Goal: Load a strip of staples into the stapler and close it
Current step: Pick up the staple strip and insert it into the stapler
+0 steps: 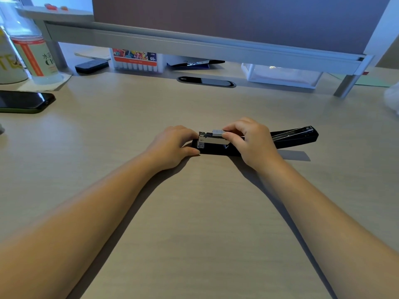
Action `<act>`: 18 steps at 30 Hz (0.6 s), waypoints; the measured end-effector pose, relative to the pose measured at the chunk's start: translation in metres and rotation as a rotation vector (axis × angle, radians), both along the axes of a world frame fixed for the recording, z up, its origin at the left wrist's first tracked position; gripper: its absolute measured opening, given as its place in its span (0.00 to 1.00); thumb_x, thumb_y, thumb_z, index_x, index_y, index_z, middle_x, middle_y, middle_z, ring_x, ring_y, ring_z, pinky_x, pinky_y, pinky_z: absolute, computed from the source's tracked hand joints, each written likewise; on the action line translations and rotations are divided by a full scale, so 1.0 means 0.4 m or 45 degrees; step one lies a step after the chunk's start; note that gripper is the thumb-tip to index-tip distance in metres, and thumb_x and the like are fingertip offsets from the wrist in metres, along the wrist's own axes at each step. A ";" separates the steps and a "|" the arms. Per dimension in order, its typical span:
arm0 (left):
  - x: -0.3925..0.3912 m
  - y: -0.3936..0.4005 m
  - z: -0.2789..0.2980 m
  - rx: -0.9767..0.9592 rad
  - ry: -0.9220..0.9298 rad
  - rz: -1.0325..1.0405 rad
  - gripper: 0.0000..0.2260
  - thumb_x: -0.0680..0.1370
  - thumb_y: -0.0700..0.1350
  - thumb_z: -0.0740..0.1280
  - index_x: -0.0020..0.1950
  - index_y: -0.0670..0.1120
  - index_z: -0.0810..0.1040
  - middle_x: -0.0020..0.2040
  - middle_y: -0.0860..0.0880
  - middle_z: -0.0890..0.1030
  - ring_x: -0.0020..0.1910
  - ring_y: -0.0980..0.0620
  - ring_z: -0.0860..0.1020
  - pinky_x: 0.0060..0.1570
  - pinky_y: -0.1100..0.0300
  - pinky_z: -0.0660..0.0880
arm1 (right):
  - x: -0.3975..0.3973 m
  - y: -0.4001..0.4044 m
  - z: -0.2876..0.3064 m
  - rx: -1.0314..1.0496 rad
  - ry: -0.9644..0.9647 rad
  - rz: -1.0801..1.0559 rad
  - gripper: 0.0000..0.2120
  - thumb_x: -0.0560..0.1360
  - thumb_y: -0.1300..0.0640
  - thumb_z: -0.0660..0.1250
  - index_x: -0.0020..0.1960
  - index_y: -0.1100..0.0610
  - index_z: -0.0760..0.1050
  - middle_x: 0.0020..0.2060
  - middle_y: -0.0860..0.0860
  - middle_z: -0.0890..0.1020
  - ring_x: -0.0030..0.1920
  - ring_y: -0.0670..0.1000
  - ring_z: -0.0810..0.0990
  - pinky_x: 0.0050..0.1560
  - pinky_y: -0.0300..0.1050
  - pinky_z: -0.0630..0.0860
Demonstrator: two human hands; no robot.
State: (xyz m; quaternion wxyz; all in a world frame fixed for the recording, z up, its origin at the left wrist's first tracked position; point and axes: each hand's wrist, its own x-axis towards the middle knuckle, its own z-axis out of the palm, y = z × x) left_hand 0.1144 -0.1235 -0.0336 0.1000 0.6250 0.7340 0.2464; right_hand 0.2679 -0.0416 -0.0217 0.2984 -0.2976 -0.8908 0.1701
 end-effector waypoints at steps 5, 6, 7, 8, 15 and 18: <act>-0.002 0.001 -0.002 -0.003 -0.002 0.007 0.15 0.73 0.45 0.64 0.60 0.45 0.73 0.59 0.44 0.76 0.59 0.46 0.70 0.54 0.57 0.64 | 0.000 -0.001 0.001 0.011 -0.038 0.001 0.10 0.74 0.59 0.62 0.52 0.63 0.77 0.48 0.60 0.80 0.45 0.48 0.70 0.46 0.38 0.64; -0.002 0.001 -0.003 -0.006 -0.007 0.010 0.16 0.73 0.45 0.64 0.60 0.45 0.73 0.59 0.44 0.76 0.59 0.46 0.70 0.54 0.57 0.65 | -0.001 -0.002 0.002 0.011 -0.048 0.004 0.10 0.74 0.59 0.62 0.52 0.63 0.76 0.48 0.60 0.80 0.45 0.49 0.70 0.46 0.39 0.65; -0.002 0.002 -0.004 -0.009 -0.012 0.011 0.16 0.73 0.45 0.65 0.60 0.45 0.73 0.59 0.44 0.76 0.59 0.46 0.70 0.55 0.56 0.65 | -0.001 -0.002 0.003 0.009 -0.058 0.008 0.10 0.74 0.59 0.62 0.52 0.62 0.76 0.49 0.60 0.80 0.45 0.49 0.71 0.47 0.40 0.65; -0.001 0.002 -0.004 -0.011 -0.014 0.010 0.16 0.73 0.45 0.65 0.59 0.45 0.73 0.59 0.44 0.76 0.59 0.46 0.70 0.55 0.56 0.65 | -0.001 -0.003 0.005 0.005 -0.071 0.010 0.10 0.74 0.59 0.62 0.52 0.62 0.76 0.49 0.60 0.80 0.46 0.50 0.71 0.47 0.41 0.66; -0.002 -0.014 0.005 -0.037 -0.026 -0.028 0.16 0.72 0.45 0.66 0.58 0.45 0.73 0.59 0.44 0.76 0.59 0.46 0.70 0.56 0.57 0.65 | 0.014 -0.024 0.019 -0.004 -0.244 0.076 0.12 0.74 0.57 0.62 0.56 0.59 0.75 0.52 0.58 0.80 0.52 0.57 0.75 0.53 0.51 0.71; 0.004 -0.021 0.009 -0.059 -0.024 -0.027 0.17 0.72 0.45 0.66 0.59 0.44 0.73 0.59 0.44 0.76 0.59 0.46 0.70 0.56 0.57 0.65 | 0.028 -0.032 0.018 0.010 -0.230 0.053 0.13 0.73 0.57 0.63 0.56 0.59 0.74 0.51 0.56 0.80 0.52 0.56 0.75 0.51 0.48 0.71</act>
